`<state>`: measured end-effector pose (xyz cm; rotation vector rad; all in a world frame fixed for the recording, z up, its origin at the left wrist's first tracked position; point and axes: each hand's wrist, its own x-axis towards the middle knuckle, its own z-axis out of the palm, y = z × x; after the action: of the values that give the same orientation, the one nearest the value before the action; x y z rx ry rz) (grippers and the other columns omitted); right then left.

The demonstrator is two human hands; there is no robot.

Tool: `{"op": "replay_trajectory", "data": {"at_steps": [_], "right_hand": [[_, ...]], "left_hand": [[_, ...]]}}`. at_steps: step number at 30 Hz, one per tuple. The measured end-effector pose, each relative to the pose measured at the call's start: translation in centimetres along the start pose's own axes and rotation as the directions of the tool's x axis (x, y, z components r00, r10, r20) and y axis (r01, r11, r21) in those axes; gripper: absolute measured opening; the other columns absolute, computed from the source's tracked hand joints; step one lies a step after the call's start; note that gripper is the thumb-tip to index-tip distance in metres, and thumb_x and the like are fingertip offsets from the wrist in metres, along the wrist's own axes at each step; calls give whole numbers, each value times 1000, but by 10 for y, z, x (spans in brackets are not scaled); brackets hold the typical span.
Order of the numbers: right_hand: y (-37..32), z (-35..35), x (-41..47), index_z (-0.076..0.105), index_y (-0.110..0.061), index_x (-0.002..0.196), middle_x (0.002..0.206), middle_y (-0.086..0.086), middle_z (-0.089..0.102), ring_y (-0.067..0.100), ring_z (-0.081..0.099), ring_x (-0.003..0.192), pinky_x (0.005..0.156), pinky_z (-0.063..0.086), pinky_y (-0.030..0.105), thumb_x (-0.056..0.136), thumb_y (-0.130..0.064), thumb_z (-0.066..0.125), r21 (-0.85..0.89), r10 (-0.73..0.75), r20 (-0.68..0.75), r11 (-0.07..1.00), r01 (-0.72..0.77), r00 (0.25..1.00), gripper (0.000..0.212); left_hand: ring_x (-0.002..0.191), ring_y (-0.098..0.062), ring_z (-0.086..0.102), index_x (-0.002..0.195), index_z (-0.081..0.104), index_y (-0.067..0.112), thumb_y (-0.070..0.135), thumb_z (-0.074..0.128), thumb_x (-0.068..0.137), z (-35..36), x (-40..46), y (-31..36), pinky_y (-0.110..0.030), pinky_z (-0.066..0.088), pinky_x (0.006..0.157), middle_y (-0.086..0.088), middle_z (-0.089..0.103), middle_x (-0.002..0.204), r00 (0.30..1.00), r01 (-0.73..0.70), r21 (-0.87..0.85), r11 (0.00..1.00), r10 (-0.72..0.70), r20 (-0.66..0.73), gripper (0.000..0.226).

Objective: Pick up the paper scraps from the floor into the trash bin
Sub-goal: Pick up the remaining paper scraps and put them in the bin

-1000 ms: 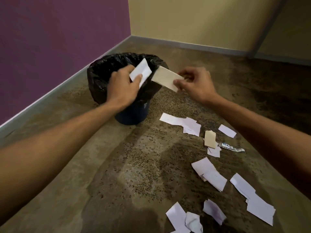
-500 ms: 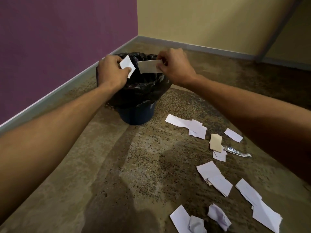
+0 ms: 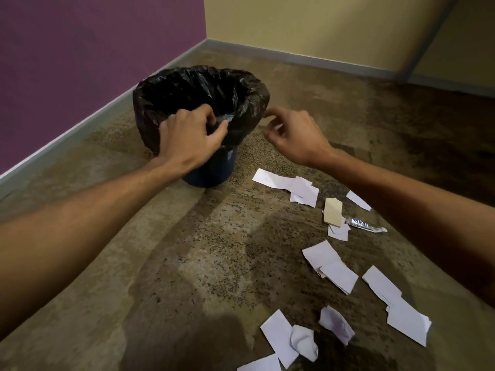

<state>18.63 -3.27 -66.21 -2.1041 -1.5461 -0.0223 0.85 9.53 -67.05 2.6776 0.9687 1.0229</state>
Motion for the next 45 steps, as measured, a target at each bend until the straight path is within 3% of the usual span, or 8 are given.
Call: {"op": "replay_trajectory", "data": {"at_steps": [9, 17, 21, 26, 29, 35, 41, 45], "right_hand": [[63, 8, -63, 63, -21, 123, 108, -4, 72, 17, 67, 98, 87, 56, 42, 88, -27, 61, -46, 208, 117, 978, -204, 971, 35], [108, 21, -115, 67, -18, 115, 102, -3, 73, 14, 68, 81, 74, 52, 30, 88, -30, 68, -94, 268, 317, 963, -252, 910, 30], [123, 30, -143, 68, -19, 115, 104, -2, 72, 18, 69, 89, 81, 54, 34, 86, -35, 69, -129, 290, 459, 957, -260, 840, 33], [132, 41, -171, 67, -22, 121, 98, -2, 70, 19, 65, 91, 82, 54, 37, 79, -47, 75, -206, 310, 595, 951, -232, 741, 50], [134, 49, -184, 61, -30, 129, 116, -4, 68, 17, 64, 101, 84, 54, 36, 74, -60, 72, -246, 292, 613, 954, -174, 734, 63], [135, 60, -199, 46, -33, 139, 136, -5, 47, 21, 52, 120, 83, 42, 31, 75, -69, 66, -322, 299, 617, 940, -113, 728, 76], [133, 64, -202, 50, -32, 130, 130, -1, 48, 22, 52, 115, 85, 48, 35, 80, -64, 64, -336, 289, 594, 937, -94, 751, 61], [131, 65, -204, 57, -29, 121, 124, -2, 56, 22, 56, 112, 74, 35, 30, 90, -50, 59, -340, 182, 543, 940, 16, 820, 38]], "left_hand": [[66, -17, 59, 85, 63, 21, 50, 53, 90, 55, -54, 38, -30, 45, 62, 4, 60, 66, 947, -150, -77, 986, 165, 276, 31], [48, 0, 46, 92, 64, 19, 42, 51, 93, 89, -107, 72, -21, 48, 52, 13, 48, 56, 776, -253, -232, 939, 340, 531, 26], [58, -7, 53, 90, 57, 23, 46, 51, 90, 99, -127, 84, -32, 56, 64, 9, 54, 65, 634, -273, -256, 927, 374, 677, 24], [72, -16, 59, 89, 51, 21, 50, 54, 87, 100, -164, 99, -34, 54, 59, 3, 58, 85, 383, -359, -293, 886, 426, 820, 30], [87, -19, 56, 108, 54, 16, 58, 54, 85, 102, -189, 103, -37, 53, 68, 1, 54, 101, 270, -445, -332, 832, 478, 836, 48], [108, -28, 47, 120, 54, 8, 66, 59, 79, 106, -226, 109, -39, 42, 82, -13, 49, 120, 186, -567, -447, 692, 636, 748, 71], [97, -21, 52, 114, 59, 13, 61, 67, 71, 108, -245, 108, -31, 46, 73, -4, 55, 111, 100, -720, -502, 479, 788, 608, 65], [93, -15, 55, 102, 63, 19, 59, 66, 69, 109, -252, 102, -26, 43, 66, 2, 57, 106, 82, -719, -524, 457, 804, 589, 52]]}}
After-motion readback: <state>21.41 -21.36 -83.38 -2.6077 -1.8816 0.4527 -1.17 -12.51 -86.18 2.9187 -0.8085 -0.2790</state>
